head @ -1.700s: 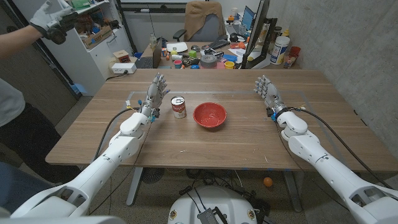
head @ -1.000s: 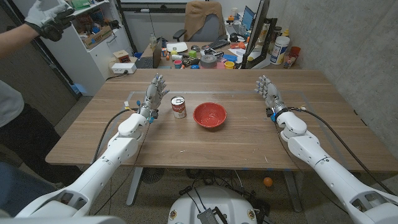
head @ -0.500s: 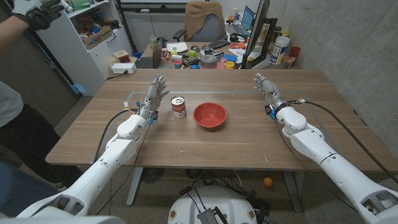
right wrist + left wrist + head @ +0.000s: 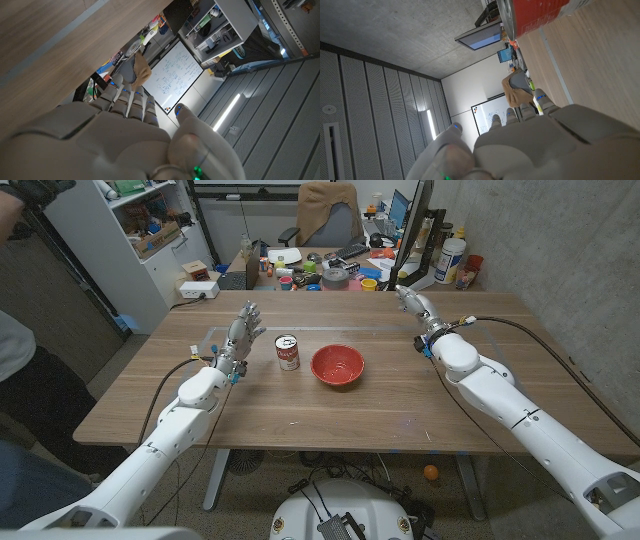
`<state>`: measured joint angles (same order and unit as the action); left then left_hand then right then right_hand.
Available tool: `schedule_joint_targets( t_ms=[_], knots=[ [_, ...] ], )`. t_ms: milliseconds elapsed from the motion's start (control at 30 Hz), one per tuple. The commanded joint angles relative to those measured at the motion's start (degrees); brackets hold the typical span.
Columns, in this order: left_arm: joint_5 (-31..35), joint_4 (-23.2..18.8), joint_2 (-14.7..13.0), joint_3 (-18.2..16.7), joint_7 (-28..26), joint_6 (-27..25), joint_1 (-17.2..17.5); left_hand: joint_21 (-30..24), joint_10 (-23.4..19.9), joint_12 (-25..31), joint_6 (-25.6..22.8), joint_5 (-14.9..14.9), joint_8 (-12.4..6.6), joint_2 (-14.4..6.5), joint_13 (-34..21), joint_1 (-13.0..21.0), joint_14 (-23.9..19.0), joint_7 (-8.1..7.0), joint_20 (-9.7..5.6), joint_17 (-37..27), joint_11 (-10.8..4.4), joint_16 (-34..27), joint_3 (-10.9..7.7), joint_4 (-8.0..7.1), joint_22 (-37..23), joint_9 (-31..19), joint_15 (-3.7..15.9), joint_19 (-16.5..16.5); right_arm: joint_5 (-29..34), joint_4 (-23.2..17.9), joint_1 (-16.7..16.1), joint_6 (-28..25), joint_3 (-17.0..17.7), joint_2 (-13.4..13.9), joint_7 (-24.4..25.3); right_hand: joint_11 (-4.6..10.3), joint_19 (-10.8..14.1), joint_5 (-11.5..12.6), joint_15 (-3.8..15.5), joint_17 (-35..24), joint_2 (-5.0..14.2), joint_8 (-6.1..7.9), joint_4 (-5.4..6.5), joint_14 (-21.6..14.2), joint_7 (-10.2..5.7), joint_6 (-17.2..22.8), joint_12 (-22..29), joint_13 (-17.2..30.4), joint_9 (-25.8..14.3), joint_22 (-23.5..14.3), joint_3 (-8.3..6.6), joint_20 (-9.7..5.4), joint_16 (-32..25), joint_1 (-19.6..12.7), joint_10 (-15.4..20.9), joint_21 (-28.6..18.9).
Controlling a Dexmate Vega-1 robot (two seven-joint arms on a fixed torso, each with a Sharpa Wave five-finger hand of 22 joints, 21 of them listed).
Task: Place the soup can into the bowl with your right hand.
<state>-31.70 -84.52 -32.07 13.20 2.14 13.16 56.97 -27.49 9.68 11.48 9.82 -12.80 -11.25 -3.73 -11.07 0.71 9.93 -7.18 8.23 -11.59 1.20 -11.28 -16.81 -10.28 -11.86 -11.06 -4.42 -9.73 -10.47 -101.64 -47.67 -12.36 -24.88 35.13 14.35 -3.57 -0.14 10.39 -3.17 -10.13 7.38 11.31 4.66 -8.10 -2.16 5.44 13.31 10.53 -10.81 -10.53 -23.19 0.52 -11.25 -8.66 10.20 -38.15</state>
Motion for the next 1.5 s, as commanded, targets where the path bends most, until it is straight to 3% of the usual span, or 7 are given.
schedule_joint_targets(
  t_ms=[33,500,767,1133,1500],
  knots=[
    [-1.1,-3.6,-2.56,-2.92,-2.37,-0.58,3.69,0.32,10.39,-0.15,15.31,-0.39,-0.05,-2.81,-0.17,-0.3,8.85,-0.37,0.54,-0.17,0.45,0.24,0.36,-0.01,-0.16,-0.29,-0.69,-5.87,11.18,-8.46,5.3,-12.87,-6.35,-0.16,2.11,0.12,0.38,0.35,-0.25,-0.09,0.14,0.19,-0.37,-0.74,-0.17,0.4,0.13,0.13,-0.06,-0.24,-0.11,0.55,-0.29,-0.78,0.68,-0.33],
    [-2.25,-9.57,-6.75,-8.18,-5.52,-1.31,10.37,0.52,10.52,-0.04,15.1,-0.39,-0.19,-2.46,-0.19,-0.43,9.23,-0.2,0.62,-0.2,0.75,0.2,0.88,0.0,-0.23,-0.3,-1.17,-6.43,24.33,-14.52,8.56,-22.2,-13.22,-1.55,-0.27,0.31,0.66,0.3,-0.31,-0.07,-0.51,-0.14,-0.94,-1.06,-0.45,-0.3,0.04,0.13,-0.06,-0.24,-0.08,0.92,-0.2,-1.23,0.8,-0.28],
    [-3.21,-10.74,-8.02,-10.53,-6.32,-1.82,12.86,0.61,10.42,0.05,15.0,-0.4,-0.24,-2.31,-0.19,-0.44,9.28,-0.07,0.63,-0.21,0.98,0.15,1.08,0.03,-0.26,-0.3,-1.25,-6.66,31.59,-17.18,10.17,-26.96,-17.57,-3.28,-2.94,0.35,1.18,0.22,-0.45,-0.17,-1.23,-0.47,-1.14,-1.24,-0.57,-1.24,-0.16,0.13,-0.07,-0.24,0.26,1.55,-0.16,-1.15,0.59,-0.34],
    [-3.77,-9.64,-8.45,-11.16,-4.73,-1.13,12.9,0.69,10.27,0.17,14.47,-0.41,-0.46,-2.16,-0.19,-0.43,9.25,0.24,0.64,-0.22,1.08,0.07,1.31,0.08,-0.28,-0.3,-1.41,-6.87,39.95,-16.84,12.8,-27.53,-22.64,-5.74,-8.0,0.84,1.45,0.3,-0.43,-0.09,-1.59,-0.79,-1.81,-1.3,-1.06,-2.62,-0.6,0.14,-0.09,-0.23,0.2,1.86,0.05,-1.71,-0.19,-0.22],
    [-4.24,-8.84,-8.18,-11.13,-3.56,-0.31,12.82,0.74,10.22,0.22,14.27,-0.43,-0.53,-2.06,-0.19,-0.4,9.22,0.23,0.67,-0.22,1.09,0.01,1.49,0.11,-0.29,-0.3,-1.56,-6.99,46.4,-16.13,14.43,-22.26,-25.88,-7.4,-13.73,1.09,1.49,0.39,-0.29,-0.05,-1.64,-0.72,-2.48,-1.05,-1.45,-2.94,-0.91,0.14,-0.1,-0.22,0.05,2.19,0.25,-2.39,-0.85,-0.08]
  ],
)
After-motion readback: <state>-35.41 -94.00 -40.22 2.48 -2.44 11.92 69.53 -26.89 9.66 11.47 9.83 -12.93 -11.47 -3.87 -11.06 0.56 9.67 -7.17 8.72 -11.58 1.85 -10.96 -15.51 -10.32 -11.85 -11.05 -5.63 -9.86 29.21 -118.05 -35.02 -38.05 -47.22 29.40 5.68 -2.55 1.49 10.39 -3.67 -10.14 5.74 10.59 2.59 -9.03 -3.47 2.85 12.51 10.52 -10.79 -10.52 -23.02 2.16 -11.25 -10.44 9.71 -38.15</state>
